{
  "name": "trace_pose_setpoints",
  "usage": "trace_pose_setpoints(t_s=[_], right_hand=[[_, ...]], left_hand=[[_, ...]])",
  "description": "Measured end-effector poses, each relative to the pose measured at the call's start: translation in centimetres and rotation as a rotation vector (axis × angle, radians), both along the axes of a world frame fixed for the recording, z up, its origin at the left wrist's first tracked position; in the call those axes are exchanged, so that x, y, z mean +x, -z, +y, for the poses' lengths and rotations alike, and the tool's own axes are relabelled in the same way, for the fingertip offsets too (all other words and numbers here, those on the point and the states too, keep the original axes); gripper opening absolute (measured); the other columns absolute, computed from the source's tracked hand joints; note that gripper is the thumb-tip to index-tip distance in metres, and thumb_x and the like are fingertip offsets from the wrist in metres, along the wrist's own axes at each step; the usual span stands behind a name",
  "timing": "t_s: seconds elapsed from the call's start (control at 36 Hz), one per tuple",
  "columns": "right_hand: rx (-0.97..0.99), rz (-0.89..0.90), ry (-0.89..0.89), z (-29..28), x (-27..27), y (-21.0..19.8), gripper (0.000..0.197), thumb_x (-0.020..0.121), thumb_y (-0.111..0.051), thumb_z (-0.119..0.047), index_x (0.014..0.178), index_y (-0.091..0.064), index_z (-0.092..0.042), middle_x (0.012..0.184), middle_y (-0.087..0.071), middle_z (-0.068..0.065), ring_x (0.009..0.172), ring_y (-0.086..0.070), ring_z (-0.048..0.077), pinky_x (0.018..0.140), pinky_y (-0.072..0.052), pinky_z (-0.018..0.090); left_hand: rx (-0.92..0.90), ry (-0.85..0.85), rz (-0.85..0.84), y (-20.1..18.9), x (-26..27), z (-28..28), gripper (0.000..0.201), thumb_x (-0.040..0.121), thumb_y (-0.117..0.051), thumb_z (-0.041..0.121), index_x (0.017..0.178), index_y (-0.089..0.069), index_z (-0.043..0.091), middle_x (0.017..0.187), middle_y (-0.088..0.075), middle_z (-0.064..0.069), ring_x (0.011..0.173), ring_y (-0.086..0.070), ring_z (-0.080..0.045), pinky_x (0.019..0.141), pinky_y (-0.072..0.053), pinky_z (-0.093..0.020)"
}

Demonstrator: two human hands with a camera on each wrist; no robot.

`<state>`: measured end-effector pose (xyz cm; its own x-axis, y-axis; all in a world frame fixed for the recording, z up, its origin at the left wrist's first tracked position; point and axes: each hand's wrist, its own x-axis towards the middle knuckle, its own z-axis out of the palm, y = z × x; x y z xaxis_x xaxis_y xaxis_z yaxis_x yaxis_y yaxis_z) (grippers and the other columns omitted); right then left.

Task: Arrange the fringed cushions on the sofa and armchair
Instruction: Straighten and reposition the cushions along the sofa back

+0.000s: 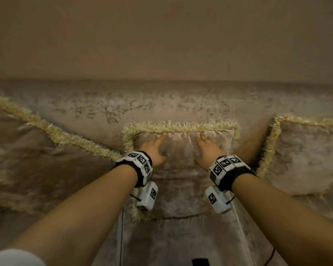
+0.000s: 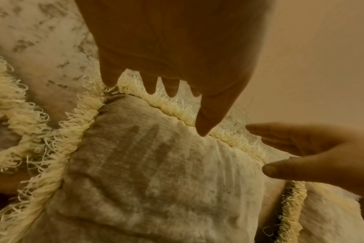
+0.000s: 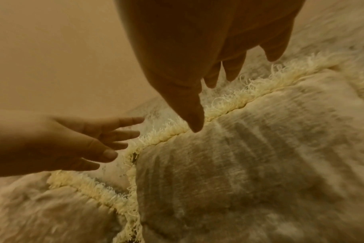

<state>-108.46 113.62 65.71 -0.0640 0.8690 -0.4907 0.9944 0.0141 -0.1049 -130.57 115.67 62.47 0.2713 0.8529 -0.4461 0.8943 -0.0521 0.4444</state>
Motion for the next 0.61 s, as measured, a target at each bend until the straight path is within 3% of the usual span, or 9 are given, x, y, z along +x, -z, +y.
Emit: trace_pose_setpoints(t_s=[0.14, 0.25, 0.39, 0.5, 0.61], right_hand=[[-0.027, -0.047, -0.132, 3.1, -0.7, 1.5, 0.084, 0.094, -0.056, -0.034, 0.154, 0.001, -0.024, 0.162, 0.006, -0.002, 0.149, -0.002, 0.026, 0.115, -0.015, 0.056], [-0.012, -0.054, -0.207, 5.4, -1.4, 2.9, 0.077, 0.094, -0.054, -0.023, 0.154, -0.006, -0.022, 0.162, 0.004, 0.000, 0.149, -0.001, 0.026, 0.117, -0.011, 0.055], [0.001, -0.116, -0.304, 7.9, -2.4, 4.6, 0.080, 0.090, -0.057, -0.019, 0.154, -0.009, -0.018, 0.162, -0.002, 0.002, 0.148, -0.005, 0.029, 0.117, -0.013, 0.057], [0.009, -0.133, -0.360, 9.4, -3.0, 6.1, 0.082, 0.086, -0.062, -0.019, 0.152, -0.013, -0.017, 0.161, -0.006, 0.004, 0.147, -0.009, 0.030, 0.115, -0.014, 0.059], [0.019, -0.100, -0.332, 10.7, -3.3, 7.1, 0.088, 0.083, -0.067, -0.035, 0.151, -0.015, -0.015, 0.157, -0.019, 0.008, 0.142, -0.023, 0.033, 0.111, -0.025, 0.058]], left_hand=[[-0.027, -0.070, -0.009, 1.7, 0.0, -0.3, 0.098, 0.084, -0.066, 0.035, 0.149, 0.005, 0.047, 0.160, -0.018, -0.007, 0.142, -0.027, -0.035, 0.112, -0.032, -0.048], [-0.055, -0.151, 0.032, 2.4, -0.8, 0.3, 0.093, 0.084, -0.066, 0.034, 0.154, -0.005, 0.033, 0.161, -0.015, -0.007, 0.144, -0.021, -0.035, 0.115, -0.028, -0.047], [-0.044, -0.246, 0.005, 3.0, -1.7, 1.2, 0.092, 0.081, -0.065, 0.027, 0.154, -0.008, 0.031, 0.155, -0.029, -0.011, 0.136, -0.036, -0.036, 0.108, -0.038, -0.046], [-0.085, -0.268, 0.026, 4.1, -1.8, 0.9, 0.091, 0.082, -0.063, 0.031, 0.154, -0.008, 0.032, 0.160, -0.017, -0.006, 0.142, -0.025, -0.034, 0.113, -0.032, -0.047], [-0.113, -0.309, 0.030, 5.2, -1.8, 1.0, 0.089, 0.084, -0.063, 0.031, 0.154, -0.006, 0.034, 0.162, -0.007, -0.003, 0.146, -0.017, -0.034, 0.115, -0.029, -0.048]])
